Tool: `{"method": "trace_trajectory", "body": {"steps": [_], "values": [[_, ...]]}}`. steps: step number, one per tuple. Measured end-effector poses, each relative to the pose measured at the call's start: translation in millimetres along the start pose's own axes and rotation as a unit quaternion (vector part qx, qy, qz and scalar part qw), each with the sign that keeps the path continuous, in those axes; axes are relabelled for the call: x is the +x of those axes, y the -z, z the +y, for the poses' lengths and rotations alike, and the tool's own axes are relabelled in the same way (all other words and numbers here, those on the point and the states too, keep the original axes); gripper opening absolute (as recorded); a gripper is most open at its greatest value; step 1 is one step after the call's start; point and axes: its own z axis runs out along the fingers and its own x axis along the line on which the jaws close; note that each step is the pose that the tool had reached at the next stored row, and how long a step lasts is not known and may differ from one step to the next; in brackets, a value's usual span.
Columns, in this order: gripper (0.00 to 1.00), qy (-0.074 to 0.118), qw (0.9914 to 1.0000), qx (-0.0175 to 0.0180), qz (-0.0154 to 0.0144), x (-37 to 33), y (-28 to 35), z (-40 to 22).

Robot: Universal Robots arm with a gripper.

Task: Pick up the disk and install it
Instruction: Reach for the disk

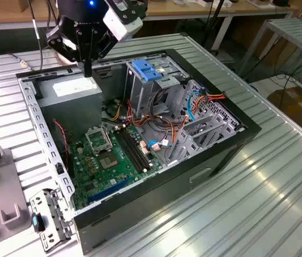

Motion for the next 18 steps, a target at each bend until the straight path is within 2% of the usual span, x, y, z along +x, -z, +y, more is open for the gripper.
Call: {"method": "trace_trajectory", "body": {"steps": [18], "values": [[0.11, 0.000, 1.00000, 0.0000, 0.0000, 6.3, -0.1, -0.5]]}}
